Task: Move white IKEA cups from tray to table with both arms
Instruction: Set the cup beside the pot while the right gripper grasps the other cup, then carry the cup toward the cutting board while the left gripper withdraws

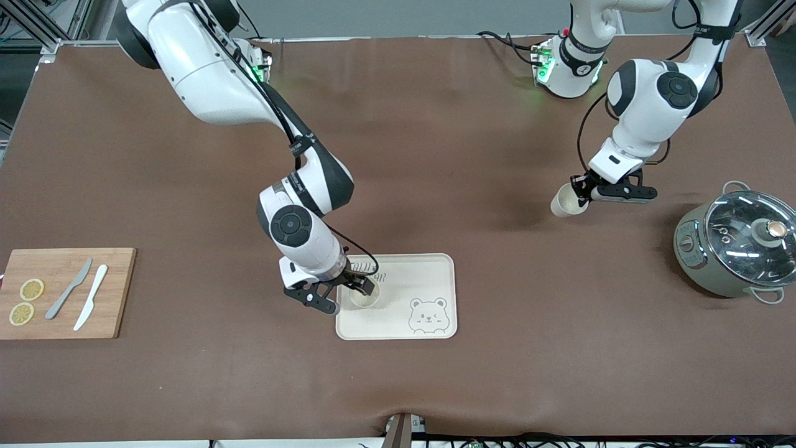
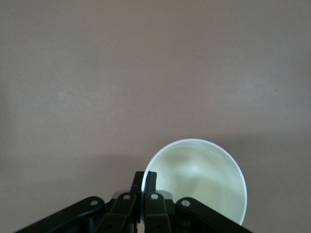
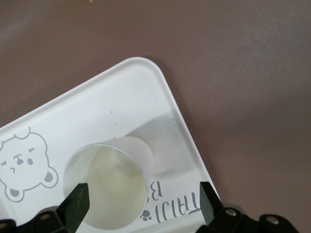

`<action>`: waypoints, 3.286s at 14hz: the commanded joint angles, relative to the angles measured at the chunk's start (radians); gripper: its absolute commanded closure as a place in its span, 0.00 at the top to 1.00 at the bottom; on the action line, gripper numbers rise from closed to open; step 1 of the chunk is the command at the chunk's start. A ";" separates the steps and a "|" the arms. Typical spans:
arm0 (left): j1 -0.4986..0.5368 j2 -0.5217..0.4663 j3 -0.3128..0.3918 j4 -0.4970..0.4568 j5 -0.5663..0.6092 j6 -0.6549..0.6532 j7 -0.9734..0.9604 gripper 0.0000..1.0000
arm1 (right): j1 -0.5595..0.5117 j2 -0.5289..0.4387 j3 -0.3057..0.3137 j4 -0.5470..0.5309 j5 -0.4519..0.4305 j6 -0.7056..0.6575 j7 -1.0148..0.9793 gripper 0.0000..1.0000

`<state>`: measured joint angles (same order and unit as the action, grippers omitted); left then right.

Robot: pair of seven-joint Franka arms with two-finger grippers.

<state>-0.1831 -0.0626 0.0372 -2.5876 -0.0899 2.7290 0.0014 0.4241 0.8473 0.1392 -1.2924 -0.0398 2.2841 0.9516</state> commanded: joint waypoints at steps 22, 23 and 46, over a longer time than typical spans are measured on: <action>0.123 0.270 -0.007 0.083 -0.011 0.235 0.236 1.00 | 0.021 0.056 -0.016 0.031 -0.035 0.037 0.022 0.16; 0.123 0.267 -0.007 0.078 -0.011 0.235 0.238 1.00 | 0.022 0.056 -0.016 0.031 -0.035 0.038 0.022 0.09; 0.156 0.392 -0.007 0.867 -0.010 -0.606 0.080 1.00 | -0.273 -0.208 -0.001 0.159 -0.012 -0.506 -0.606 0.00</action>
<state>-0.0219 0.1962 0.0305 -1.8779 -0.0900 2.1657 0.1019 0.2069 0.6898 0.1231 -1.0966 -0.0568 1.8106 0.4660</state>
